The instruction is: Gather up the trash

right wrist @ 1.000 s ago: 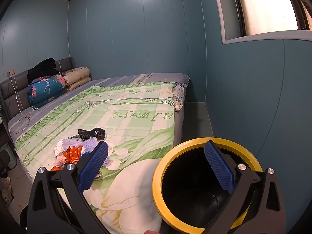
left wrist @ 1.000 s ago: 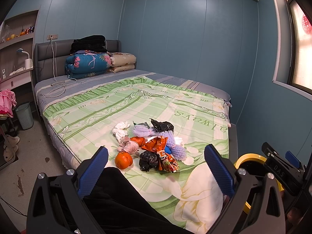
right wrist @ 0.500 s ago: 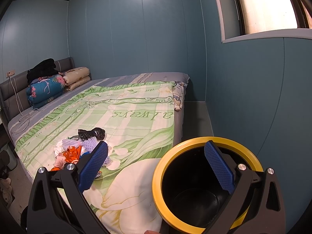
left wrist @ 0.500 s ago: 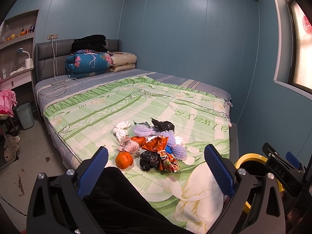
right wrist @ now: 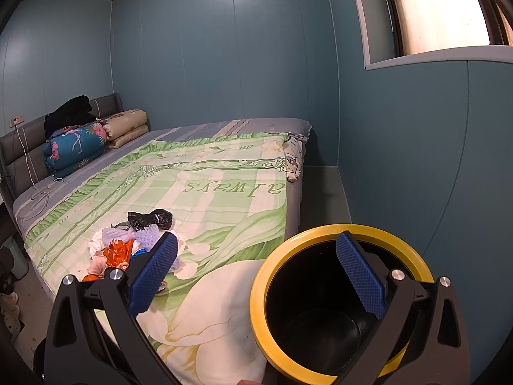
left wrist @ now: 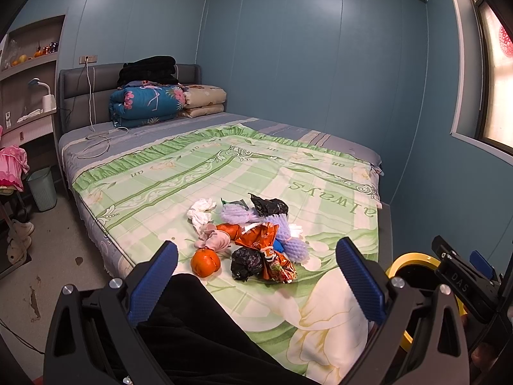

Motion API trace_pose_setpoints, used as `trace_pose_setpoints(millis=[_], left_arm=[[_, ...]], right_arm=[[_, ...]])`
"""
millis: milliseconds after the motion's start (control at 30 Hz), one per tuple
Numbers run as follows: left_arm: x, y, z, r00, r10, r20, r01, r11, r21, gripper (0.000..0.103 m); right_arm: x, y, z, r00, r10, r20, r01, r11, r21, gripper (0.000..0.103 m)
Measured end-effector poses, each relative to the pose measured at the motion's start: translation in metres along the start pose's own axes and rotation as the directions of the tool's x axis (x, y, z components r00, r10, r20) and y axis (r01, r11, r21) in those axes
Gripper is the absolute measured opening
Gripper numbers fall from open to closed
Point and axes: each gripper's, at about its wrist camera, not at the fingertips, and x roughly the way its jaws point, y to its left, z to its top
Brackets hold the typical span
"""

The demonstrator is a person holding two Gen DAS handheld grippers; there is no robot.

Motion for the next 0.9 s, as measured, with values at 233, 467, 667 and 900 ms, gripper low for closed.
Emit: trace_pose_setpoints(millis=[233,467,667,900], left_arm=[[0.0,0.001,0.001,1.0,0.001,-0.006,-0.001,1.0,-0.004,0.095],[0.013,0.015,0.008,1.0,0.007,0.01,-0.007,1.0,-0.014,0.095],[0.057,0.057,0.013,0.995,-0.041,-0.095,0.035,0.997,-0.063,0.095],[0.123,0.096,0.007,0.967,-0.034,-0.254,0.029,0.999,-0.024,0.095]], right_arm=[[0.003,0.0,0.0,1.0,-0.012,0.006,0.012,1.0,-0.012,0.095],[0.028,0.014,0.003,0.998,0.064,-0.011,-0.064,0.994,-0.085,0.095],[0.059,0.039,0.011,0.975,0.206,-0.088,-0.215,0.97,-0.114,0.095],[0.116,0.091,0.015,0.915,0.302,-0.269,-0.368,0.898,-0.243,0.095]])
